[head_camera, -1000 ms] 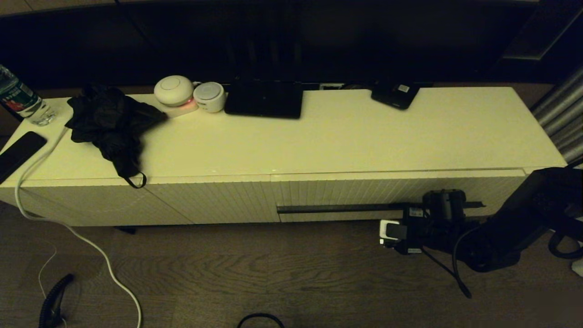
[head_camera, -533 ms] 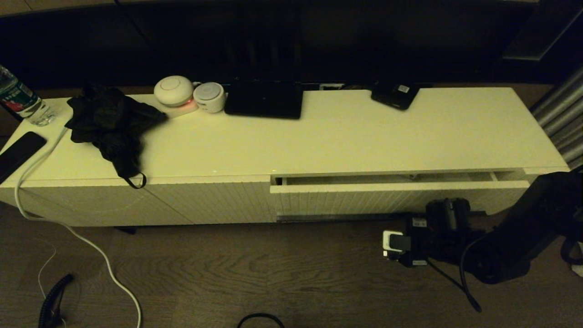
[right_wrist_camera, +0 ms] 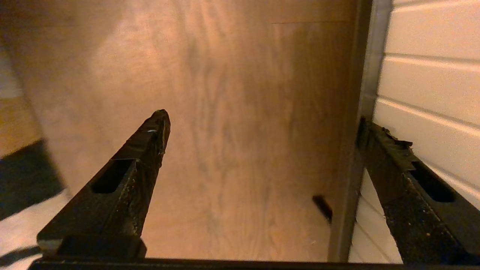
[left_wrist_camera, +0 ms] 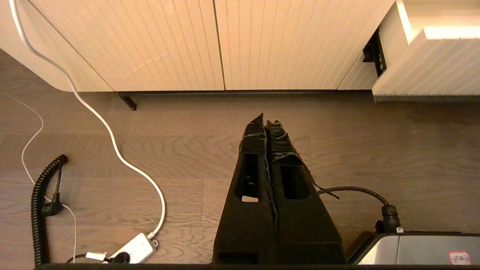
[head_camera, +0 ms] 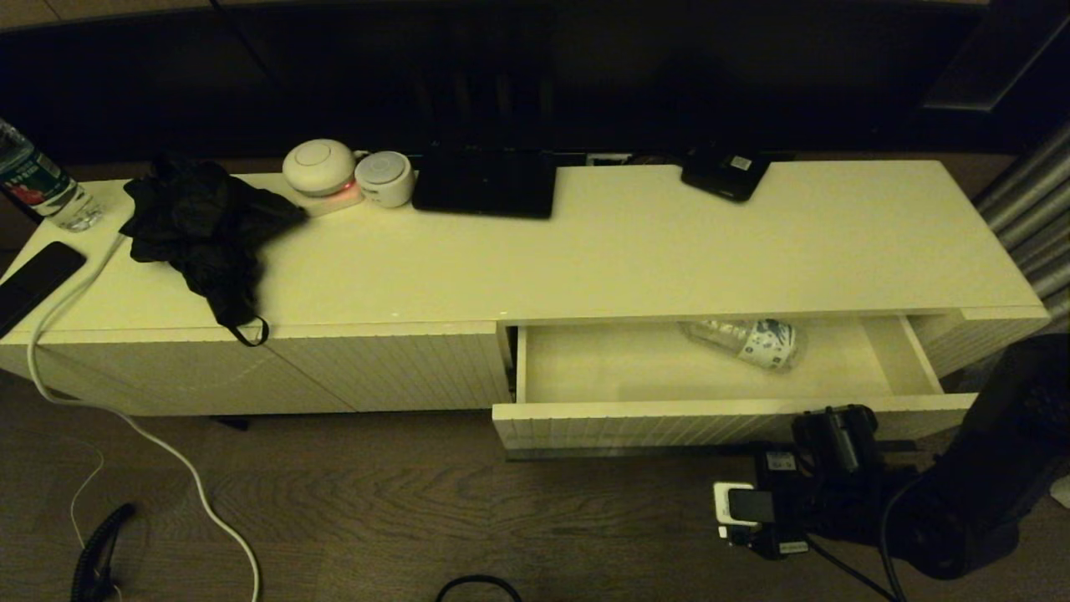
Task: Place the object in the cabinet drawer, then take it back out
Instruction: Open the drawer
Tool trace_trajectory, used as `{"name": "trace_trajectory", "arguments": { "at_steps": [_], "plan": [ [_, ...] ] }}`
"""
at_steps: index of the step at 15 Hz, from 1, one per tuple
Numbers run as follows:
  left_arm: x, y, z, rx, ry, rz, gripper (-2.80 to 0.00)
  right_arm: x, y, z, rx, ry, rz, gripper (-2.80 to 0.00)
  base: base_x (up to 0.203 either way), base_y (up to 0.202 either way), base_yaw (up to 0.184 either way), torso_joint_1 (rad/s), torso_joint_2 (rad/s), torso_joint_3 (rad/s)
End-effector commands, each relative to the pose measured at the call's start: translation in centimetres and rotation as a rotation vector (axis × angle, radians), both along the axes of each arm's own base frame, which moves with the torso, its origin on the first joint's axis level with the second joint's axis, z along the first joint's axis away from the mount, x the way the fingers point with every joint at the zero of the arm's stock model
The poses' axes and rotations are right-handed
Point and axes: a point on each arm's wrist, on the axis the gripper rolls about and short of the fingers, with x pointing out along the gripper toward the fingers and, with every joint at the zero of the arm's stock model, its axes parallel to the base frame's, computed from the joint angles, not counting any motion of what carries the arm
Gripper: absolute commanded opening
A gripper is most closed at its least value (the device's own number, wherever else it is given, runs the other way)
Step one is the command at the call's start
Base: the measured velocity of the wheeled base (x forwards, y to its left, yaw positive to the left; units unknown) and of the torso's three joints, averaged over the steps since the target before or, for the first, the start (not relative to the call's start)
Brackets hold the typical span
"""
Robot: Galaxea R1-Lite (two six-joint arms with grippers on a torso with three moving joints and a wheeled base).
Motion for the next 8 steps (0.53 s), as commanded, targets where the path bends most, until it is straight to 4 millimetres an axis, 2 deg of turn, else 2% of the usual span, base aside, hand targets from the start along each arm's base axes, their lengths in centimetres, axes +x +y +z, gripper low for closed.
{"name": "trace_trajectory", "arguments": {
  "at_steps": [1, 5, 8],
  "plan": [
    [0.0, 0.0, 0.0, 0.000, -0.001, 0.000, -2.80, -2.1, -0.1, 1.0, -0.005, -0.004, 0.020, 0.00, 0.000, 0.000, 0.000, 0.000, 0.00, 0.000],
    [0.0, 0.0, 0.0, 0.000, -0.001, 0.000, -2.80, -4.7, -0.5, 3.7, 0.009, -0.062, 0.028, 0.00, 0.000, 0.000, 0.000, 0.000, 0.00, 0.000],
    [0.0, 0.0, 0.0, 0.000, -0.002, 0.000, -2.80, -7.7, -1.2, 6.6, 0.026, -0.141, 0.028, 0.00, 0.000, 0.000, 0.000, 0.000, 0.00, 0.000]
  ]
}}
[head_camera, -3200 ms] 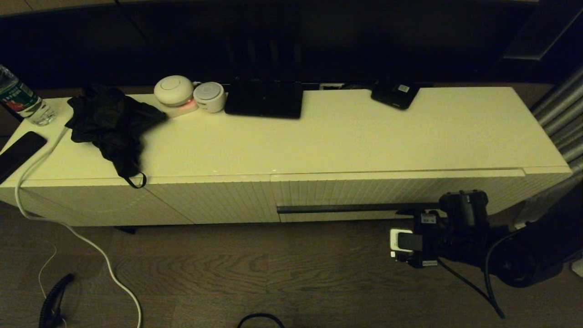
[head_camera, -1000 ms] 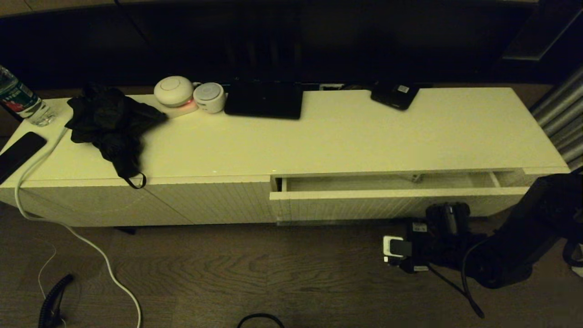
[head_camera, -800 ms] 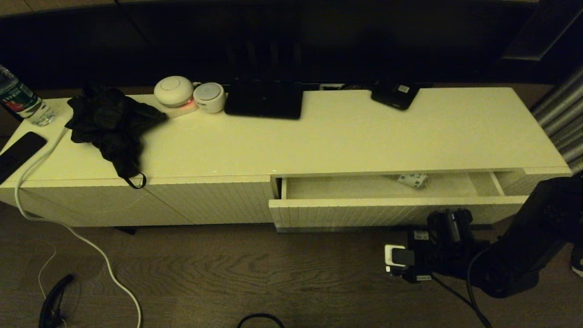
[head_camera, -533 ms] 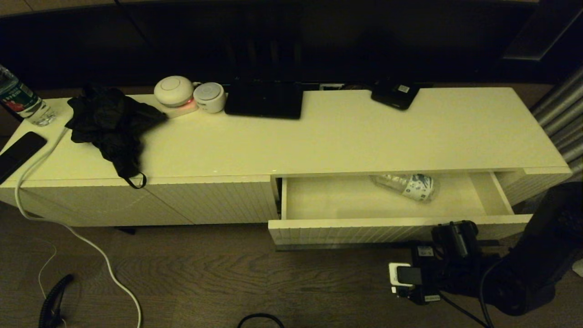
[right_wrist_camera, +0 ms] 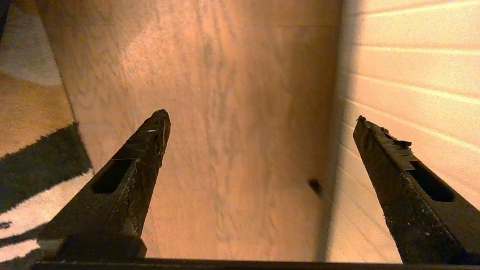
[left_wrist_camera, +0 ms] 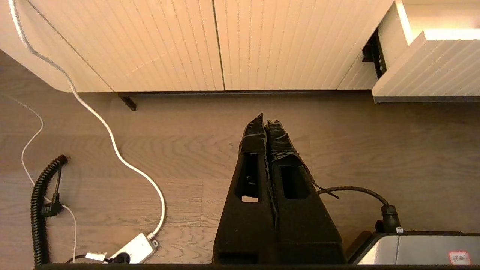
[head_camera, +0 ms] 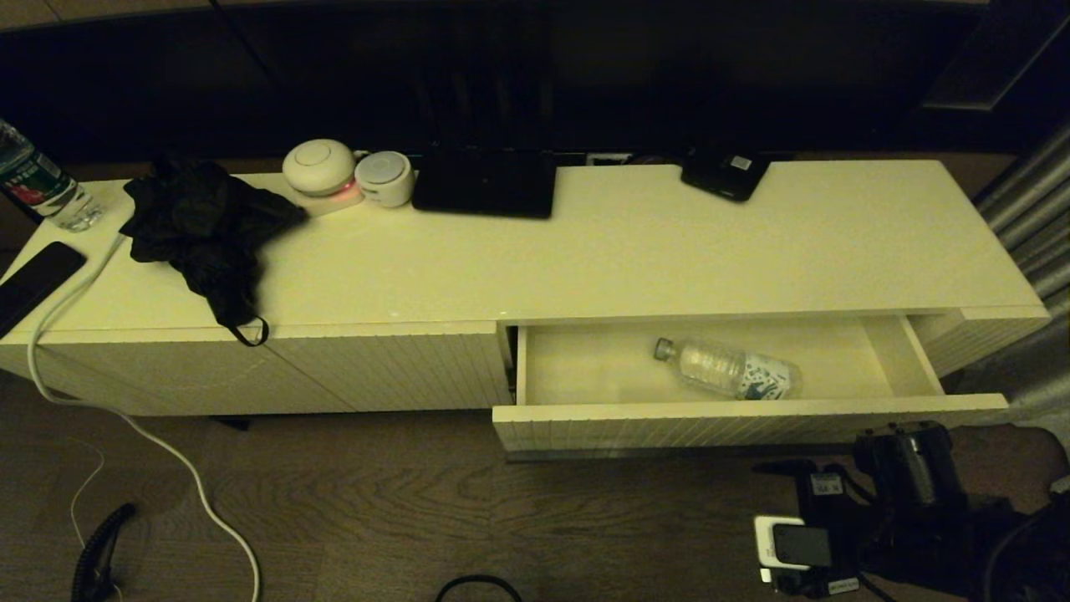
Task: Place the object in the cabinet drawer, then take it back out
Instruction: Open the drawer
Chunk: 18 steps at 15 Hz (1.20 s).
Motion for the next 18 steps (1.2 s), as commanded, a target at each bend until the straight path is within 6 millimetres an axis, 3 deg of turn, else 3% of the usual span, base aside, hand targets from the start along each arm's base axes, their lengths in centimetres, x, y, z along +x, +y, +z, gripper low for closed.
{"name": "trace_trajectory", "arguments": {
  "at_steps": [1, 5, 10, 12, 18],
  "plan": [
    [0.0, 0.0, 0.0, 0.000, 0.000, 0.000, -2.80, -3.0, -0.7, 3.6, 0.025, -0.126, 0.005, -2.80, 0.000, 0.000, 0.000, 0.000, 0.00, 0.000],
    [0.0, 0.0, -0.1, 0.000, 0.001, 0.000, -2.80, -7.2, -2.0, 8.2, 0.030, -0.203, -0.025, -2.80, 0.000, 0.000, 0.000, 0.000, 0.00, 0.000],
    [0.0, 0.0, 0.0, 0.000, 0.000, 0.000, -2.80, -7.4, -2.3, 15.6, 0.026, -0.176, -0.200, -2.80, 0.000, 0.000, 0.000, 0.000, 0.00, 0.000],
    [0.0, 0.0, 0.0, 0.000, -0.001, 0.000, -2.80, -5.6, -1.9, 16.1, 0.014, -0.127, -0.287, -2.80, 0.000, 0.000, 0.000, 0.000, 0.00, 0.000],
    [0.0, 0.0, -0.1, 0.000, 0.001, 0.000, -2.80, 1.8, 0.6, 14.8, 0.016, -0.030, -0.395, -2.80, 0.000, 0.000, 0.000, 0.000, 0.00, 0.000]
  ]
}}
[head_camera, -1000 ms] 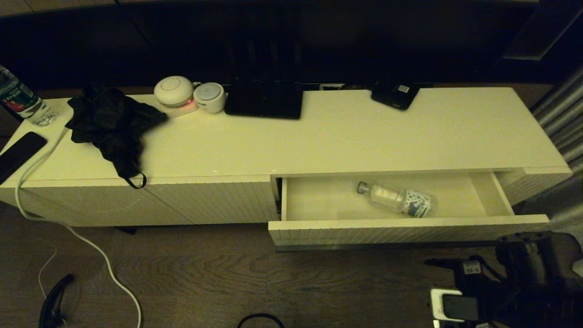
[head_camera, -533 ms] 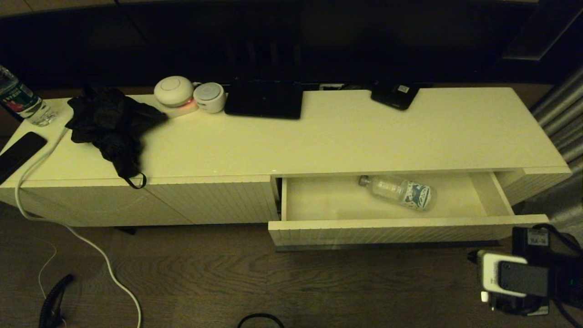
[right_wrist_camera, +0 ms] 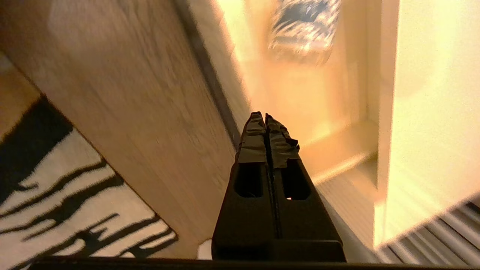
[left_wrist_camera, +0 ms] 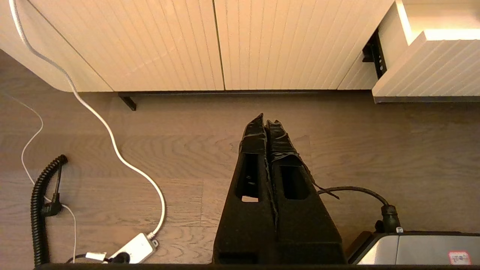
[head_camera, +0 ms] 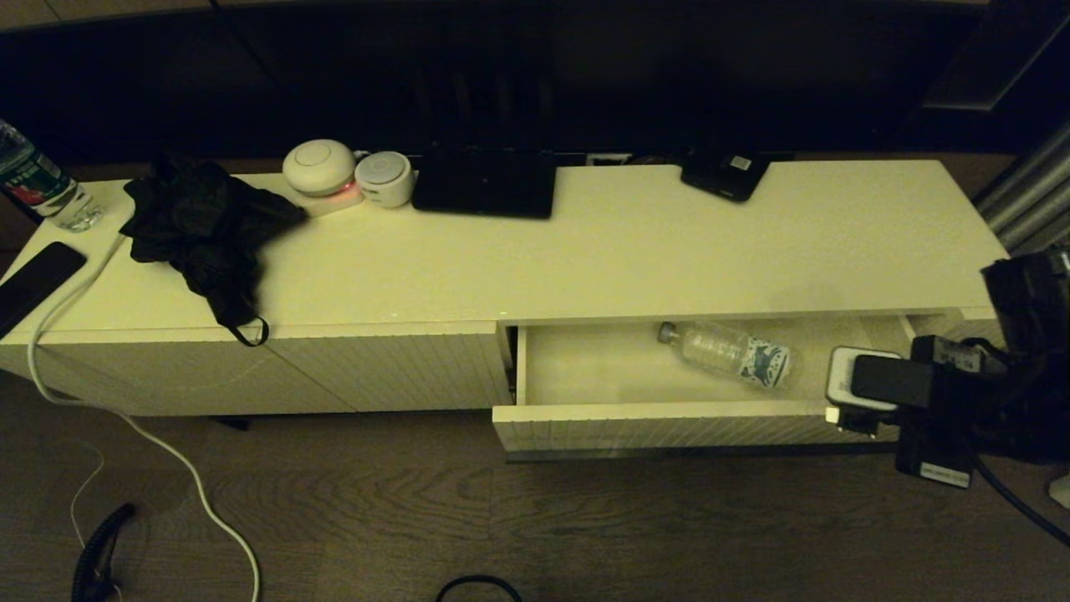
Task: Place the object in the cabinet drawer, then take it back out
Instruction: Open the drawer
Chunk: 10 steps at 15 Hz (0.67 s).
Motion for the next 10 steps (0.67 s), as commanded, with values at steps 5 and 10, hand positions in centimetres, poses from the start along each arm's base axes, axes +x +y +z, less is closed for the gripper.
{"name": "trace_trajectory", "arguments": {
  "at_steps": [5, 10],
  "plan": [
    [0.0, 0.0, 0.0, 0.000, -0.002, 0.000, -2.80, 5.8, 3.7, -2.0, 0.052, 0.075, -0.025, -2.80, 0.000, 0.000, 0.000, 0.000, 0.00, 0.000],
    [0.0, 0.0, 0.0, 0.000, -0.001, -0.001, -2.80, 8.0, 4.8, -3.5, 0.069, 0.033, -0.014, -2.80, 0.000, 0.000, 0.000, 0.000, 0.00, 0.000]
  ]
}}
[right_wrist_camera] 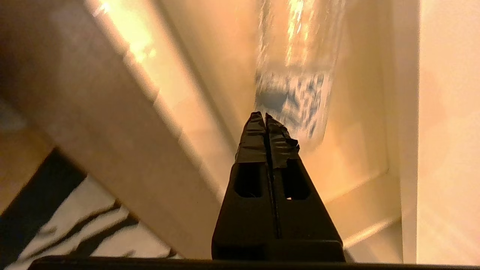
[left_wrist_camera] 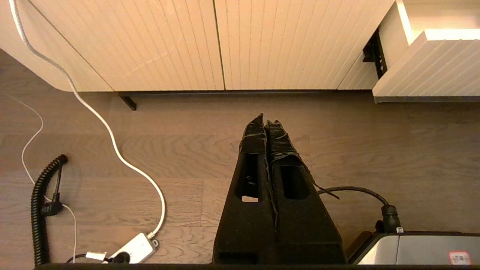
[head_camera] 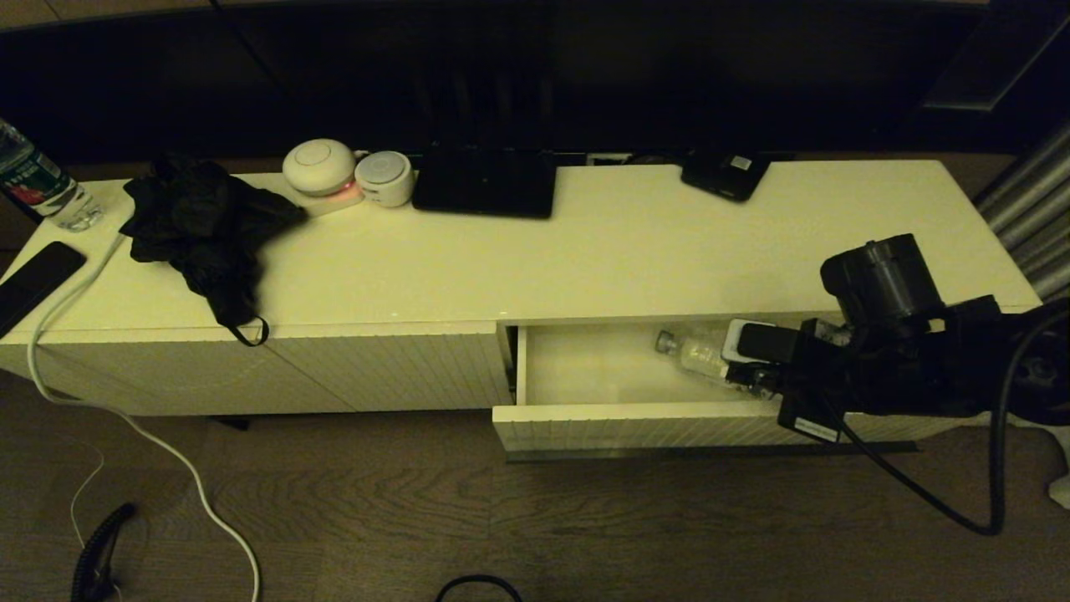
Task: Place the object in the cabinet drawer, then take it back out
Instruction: Open the drawer
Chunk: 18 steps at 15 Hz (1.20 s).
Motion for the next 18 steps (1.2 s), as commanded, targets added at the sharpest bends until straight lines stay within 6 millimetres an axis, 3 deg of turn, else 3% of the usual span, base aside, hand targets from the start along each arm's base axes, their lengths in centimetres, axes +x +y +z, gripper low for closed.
{"name": "trace_trajectory", "arguments": {
  "at_steps": [1, 4, 7, 12, 18],
  "plan": [
    [0.0, 0.0, 0.0, 0.000, -0.002, 0.001, -2.80, 1.4, 0.6, -1.3, -0.007, 0.006, 0.003, -2.80, 0.000, 0.000, 0.000, 0.000, 0.00, 0.000],
    [0.0, 0.0, 0.0, 0.000, -0.001, 0.001, -2.80, 2.2, 0.6, -1.3, -0.004, -0.004, -0.003, -2.80, 0.000, 0.000, 0.000, 0.000, 0.00, 0.000],
    [0.0, 0.0, 0.0, 0.000, -0.001, 0.001, -2.80, 1.8, 0.4, -2.0, -0.013, 0.023, -0.004, -2.80, 0.000, 0.000, 0.000, 0.000, 0.00, 0.000],
    [0.0, 0.0, 0.0, 0.000, -0.001, 0.001, -2.80, 0.0, 0.3, -3.0, -0.032, 0.086, 0.016, -2.80, 0.000, 0.000, 0.000, 0.000, 0.00, 0.000],
    [0.0, 0.0, 0.0, 0.000, -0.001, 0.001, -2.80, -3.2, -0.7, -3.7, -0.068, 0.280, 0.062, -2.80, 0.000, 0.000, 0.000, 0.000, 0.00, 0.000]
  ]
}}
